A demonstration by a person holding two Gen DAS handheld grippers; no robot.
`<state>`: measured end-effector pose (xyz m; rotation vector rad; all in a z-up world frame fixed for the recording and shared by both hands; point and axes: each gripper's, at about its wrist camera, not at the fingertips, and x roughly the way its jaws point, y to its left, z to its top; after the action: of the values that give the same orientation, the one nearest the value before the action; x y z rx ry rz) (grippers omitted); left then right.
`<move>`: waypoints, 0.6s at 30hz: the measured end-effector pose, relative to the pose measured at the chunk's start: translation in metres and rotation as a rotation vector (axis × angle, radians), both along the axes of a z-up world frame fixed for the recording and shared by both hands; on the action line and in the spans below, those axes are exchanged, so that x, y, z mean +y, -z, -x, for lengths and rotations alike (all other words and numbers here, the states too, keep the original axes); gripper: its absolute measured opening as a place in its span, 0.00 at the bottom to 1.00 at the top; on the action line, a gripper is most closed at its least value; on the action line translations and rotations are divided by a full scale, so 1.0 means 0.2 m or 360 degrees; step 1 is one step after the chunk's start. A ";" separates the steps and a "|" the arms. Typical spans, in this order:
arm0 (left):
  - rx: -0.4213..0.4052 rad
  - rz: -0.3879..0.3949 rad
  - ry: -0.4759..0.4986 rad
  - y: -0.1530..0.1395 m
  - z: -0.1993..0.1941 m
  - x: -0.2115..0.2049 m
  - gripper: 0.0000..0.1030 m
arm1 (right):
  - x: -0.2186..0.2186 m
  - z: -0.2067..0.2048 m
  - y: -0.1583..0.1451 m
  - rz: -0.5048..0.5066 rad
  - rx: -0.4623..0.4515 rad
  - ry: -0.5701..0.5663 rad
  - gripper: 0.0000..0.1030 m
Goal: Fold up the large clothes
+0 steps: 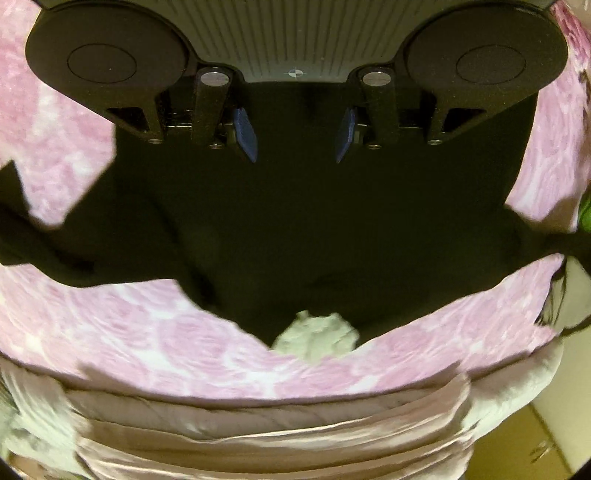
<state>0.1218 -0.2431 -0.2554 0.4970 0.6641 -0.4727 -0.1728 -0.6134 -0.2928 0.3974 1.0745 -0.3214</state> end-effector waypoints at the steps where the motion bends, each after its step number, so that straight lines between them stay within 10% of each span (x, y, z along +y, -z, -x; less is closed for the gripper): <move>1: 0.0036 -0.0027 -0.0020 0.06 0.00 0.03 0.07 | 0.03 -0.01 0.01 0.0015 0.0009 -0.0012 0.43; 10: 0.0034 -0.0108 -0.0101 0.04 0.16 0.22 0.25 | 0.06 0.12 -0.06 0.0055 0.0034 0.0161 0.43; 18: 0.0064 0.0018 0.0179 -0.10 0.45 -0.21 0.26 | -0.32 0.50 -0.18 0.0261 0.0052 0.0343 0.43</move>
<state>0.0310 -0.2860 -0.2349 0.5172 0.6739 -0.5932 -0.2724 -0.6771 -0.2568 0.3620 1.0306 -0.6052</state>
